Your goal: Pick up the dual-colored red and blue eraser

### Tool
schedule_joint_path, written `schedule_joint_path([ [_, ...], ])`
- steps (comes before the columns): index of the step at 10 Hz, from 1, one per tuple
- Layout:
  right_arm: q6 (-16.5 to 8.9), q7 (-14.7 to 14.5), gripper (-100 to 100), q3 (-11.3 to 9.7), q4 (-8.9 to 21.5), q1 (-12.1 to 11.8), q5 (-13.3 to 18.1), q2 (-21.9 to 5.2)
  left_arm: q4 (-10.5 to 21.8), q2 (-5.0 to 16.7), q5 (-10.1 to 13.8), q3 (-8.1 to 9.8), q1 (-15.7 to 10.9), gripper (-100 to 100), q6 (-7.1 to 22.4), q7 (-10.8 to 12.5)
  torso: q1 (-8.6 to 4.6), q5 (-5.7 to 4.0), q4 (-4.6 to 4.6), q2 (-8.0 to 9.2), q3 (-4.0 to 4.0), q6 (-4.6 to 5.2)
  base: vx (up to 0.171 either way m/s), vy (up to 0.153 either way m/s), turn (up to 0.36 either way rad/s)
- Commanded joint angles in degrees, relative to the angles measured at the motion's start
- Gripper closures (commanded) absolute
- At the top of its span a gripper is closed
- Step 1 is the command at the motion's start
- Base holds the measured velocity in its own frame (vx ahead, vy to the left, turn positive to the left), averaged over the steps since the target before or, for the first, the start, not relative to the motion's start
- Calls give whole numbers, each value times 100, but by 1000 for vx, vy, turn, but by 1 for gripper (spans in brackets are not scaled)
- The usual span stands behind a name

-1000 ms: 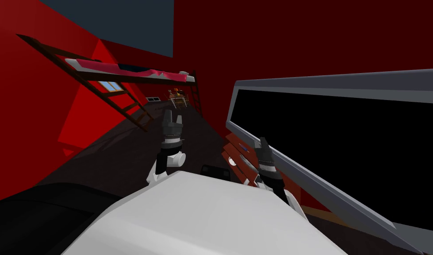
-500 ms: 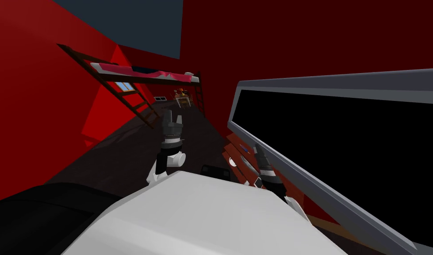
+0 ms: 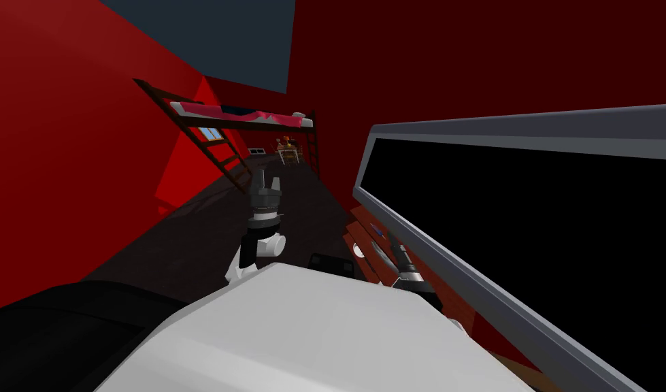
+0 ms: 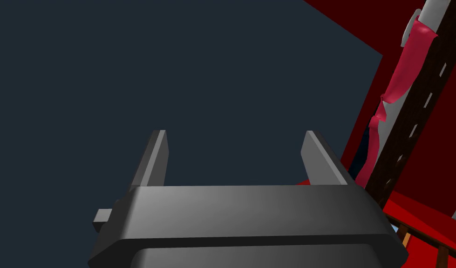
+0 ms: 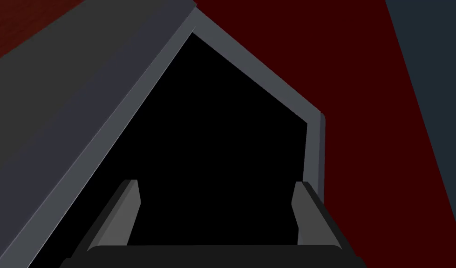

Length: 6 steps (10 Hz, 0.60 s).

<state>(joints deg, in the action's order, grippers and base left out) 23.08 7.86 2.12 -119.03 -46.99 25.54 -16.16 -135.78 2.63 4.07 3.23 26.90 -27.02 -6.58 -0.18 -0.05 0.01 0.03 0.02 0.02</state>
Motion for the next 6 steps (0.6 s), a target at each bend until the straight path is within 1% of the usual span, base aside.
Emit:
schedule_joint_path([
  [1,-61,55,-100,55,248,-222,286,-86,0,0,0,0,0,0,0,0,0,0,0,0,0,0,-19,-48,197],
  [2,-61,55,-100,55,248,-222,391,-86,0,0,0,0,-1,0,0,0,-6,-1,0,2,1,-3,-17,-47,115],
  [3,-141,108,-100,101,458,-412,575,-158,0,0,0,0,0,0,0,0,-3,-1,0,-1,0,-1,-10,-46,231],
  [4,-141,108,-100,101,458,-412,696,-158,0,0,0,0,-1,0,0,0,-4,0,-1,-2,-1,-3,-7,-43,107],
  [5,-219,161,-100,145,669,-604,881,-225,0,0,0,0,0,0,0,0,-2,0,-1,-5,-3,0,-9,-37,240],
  [6,-219,161,-100,145,669,-604,997,-225,0,0,0,0,-1,0,0,0,-1,1,-1,-4,-2,-3,-6,-37,117],
])
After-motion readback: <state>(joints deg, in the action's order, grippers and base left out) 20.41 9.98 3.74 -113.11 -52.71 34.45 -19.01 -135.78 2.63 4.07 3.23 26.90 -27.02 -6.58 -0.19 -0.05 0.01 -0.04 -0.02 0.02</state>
